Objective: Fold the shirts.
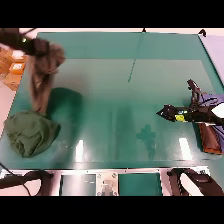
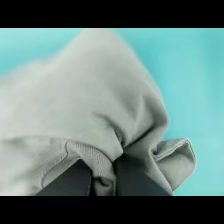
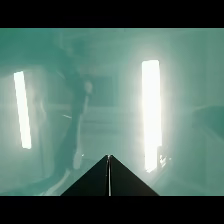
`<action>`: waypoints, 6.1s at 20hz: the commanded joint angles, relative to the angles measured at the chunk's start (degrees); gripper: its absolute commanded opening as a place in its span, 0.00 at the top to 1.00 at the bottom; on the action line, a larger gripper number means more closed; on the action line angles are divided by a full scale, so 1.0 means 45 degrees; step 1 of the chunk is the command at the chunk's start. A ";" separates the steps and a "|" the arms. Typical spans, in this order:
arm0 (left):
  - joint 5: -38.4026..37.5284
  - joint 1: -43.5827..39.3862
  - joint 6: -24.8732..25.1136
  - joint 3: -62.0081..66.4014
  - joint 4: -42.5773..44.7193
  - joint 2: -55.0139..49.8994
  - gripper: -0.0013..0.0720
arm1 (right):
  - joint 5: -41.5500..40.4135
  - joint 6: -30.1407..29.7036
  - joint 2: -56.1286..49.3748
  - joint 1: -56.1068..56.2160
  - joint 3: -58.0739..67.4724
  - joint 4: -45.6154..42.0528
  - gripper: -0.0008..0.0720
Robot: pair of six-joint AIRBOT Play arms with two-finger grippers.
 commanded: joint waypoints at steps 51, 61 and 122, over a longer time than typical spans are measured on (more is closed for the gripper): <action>0.2113 -0.5523 -0.0107 -0.8432 -0.4998 -0.0865 0.94 | 0.2278 -0.2696 -1.2036 -0.0563 0.9719 0.3871 0.97; 0.0646 -0.1389 -0.0675 -0.0748 -0.2701 0.5620 0.94 | 0.5183 -0.3055 -0.4702 -0.3036 1.6208 0.3793 0.97; -0.1700 -0.0267 -0.0102 -0.3002 -0.0952 0.3322 0.94 | 0.1545 -0.1991 -0.0937 -0.2871 0.8840 0.3575 0.97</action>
